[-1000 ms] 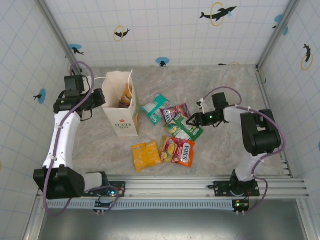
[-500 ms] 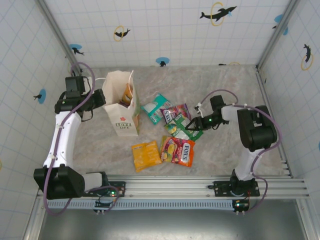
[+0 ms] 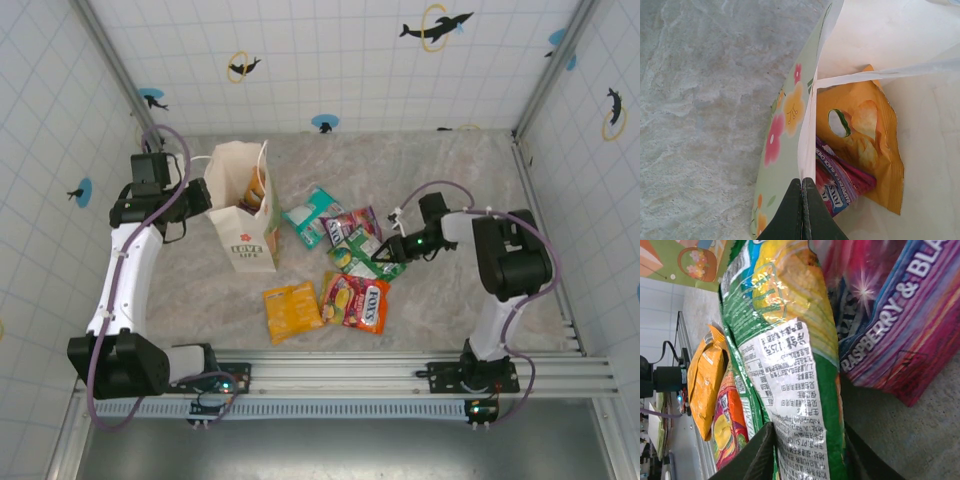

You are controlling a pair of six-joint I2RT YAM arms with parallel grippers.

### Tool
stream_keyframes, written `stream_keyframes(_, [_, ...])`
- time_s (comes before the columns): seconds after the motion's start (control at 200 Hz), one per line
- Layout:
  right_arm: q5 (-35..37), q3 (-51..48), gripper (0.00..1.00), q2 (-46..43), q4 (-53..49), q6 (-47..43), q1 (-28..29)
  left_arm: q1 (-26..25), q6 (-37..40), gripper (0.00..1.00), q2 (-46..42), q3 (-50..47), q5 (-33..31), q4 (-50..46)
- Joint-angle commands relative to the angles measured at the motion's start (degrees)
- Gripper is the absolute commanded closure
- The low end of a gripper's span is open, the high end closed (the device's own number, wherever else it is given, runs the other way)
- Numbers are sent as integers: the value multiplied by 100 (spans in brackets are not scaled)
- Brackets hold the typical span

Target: Place the snacks into the paper bag

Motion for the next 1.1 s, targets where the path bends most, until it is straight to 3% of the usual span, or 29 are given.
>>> stream_keyframes(0.0, [-101,-292,71,-418,408,221,-70,-42,9,97,-72,-92,-36,-129])
stream_keyframes(0.13, [-177,-624,85,-662,918,602,-108,-42,-229,97,-156,-170,106,-16])
stream_keyframes(0.35, [-203,-1100,90,-1229,1655,1252,-108,-42,-194,96,-188,-88,148,-140])
stream_keyframes(0.465, [-123,-1346,91,-1535,2094,1591,-120,-42,-185,85,-187,-132,113,-178])
stream_keyframes(0.55, [-23,-1468,91,-1705,2188,1747,-120,-42,-189,69,-213,-121,91,-187])
stream_keyframes(0.751, [257,-1731,92,-2274,2648,2222,-194,-42,55,53,-75,345,-176,-390])
stream_keyframes(0.911, [704,-2019,91,-2951,3126,2631,-200,-39,645,48,247,1072,-449,-934])
stream_keyframes(1.096, [1174,-2504,92,-3721,4021,2984,-213,-44,1405,37,-3,1329,-518,-1061])
